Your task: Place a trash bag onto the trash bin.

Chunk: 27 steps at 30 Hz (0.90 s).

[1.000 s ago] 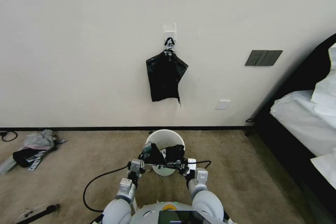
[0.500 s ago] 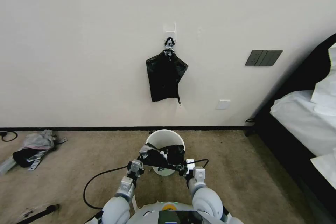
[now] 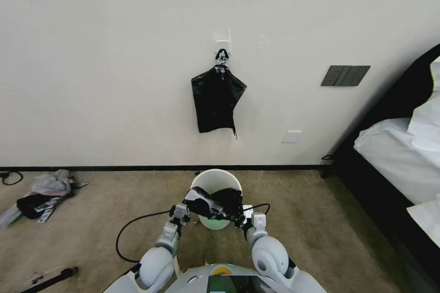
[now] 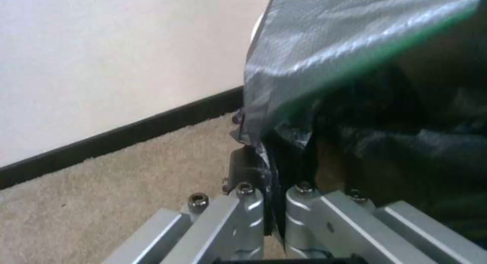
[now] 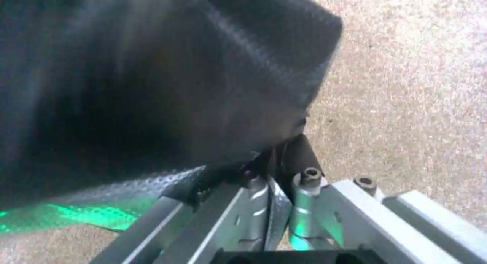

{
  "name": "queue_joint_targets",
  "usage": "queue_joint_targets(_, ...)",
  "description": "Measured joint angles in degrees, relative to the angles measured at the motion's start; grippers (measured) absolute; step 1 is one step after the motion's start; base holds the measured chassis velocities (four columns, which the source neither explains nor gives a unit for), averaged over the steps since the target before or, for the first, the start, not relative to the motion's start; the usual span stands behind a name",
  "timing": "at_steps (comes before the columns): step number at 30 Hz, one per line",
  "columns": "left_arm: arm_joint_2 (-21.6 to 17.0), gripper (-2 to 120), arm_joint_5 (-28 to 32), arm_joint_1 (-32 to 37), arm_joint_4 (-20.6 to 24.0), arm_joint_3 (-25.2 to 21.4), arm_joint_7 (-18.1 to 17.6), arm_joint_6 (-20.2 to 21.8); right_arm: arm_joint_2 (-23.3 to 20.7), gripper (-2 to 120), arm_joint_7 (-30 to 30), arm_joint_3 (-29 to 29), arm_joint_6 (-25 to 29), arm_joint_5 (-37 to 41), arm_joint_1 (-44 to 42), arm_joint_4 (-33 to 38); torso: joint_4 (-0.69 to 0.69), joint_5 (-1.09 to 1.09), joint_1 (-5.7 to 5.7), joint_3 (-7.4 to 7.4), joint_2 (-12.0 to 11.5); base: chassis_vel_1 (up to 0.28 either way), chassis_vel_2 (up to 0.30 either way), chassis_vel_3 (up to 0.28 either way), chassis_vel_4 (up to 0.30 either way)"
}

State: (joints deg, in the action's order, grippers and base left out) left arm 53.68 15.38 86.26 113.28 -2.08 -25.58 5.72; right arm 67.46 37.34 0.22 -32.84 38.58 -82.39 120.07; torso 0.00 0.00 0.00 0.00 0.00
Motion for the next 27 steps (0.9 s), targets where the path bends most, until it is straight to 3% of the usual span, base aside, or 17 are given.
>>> queue_joint_targets(15, 0.5, 9, 2.6, -3.6, -3.7, 0.5, 0.1, 0.1, -0.3, 0, -1.8, 0.2, 0.2, 0.4, 1.7, -2.9, 0.00, 0.00, 0.00, 0.00, 0.0, 0.000, 0.000, 0.000, 0.000)
queue_joint_targets(27, 0.1, 50, 4.1, -2.1, -3.6, -0.4, 2.1, -1.0, -1.8, 43, -3.6, 0.9, 1.3, 0.2, -0.1, -0.2, 0.00, 0.00, 0.00, 0.00, 0.0, 0.000, 0.000, 0.000, 0.000)
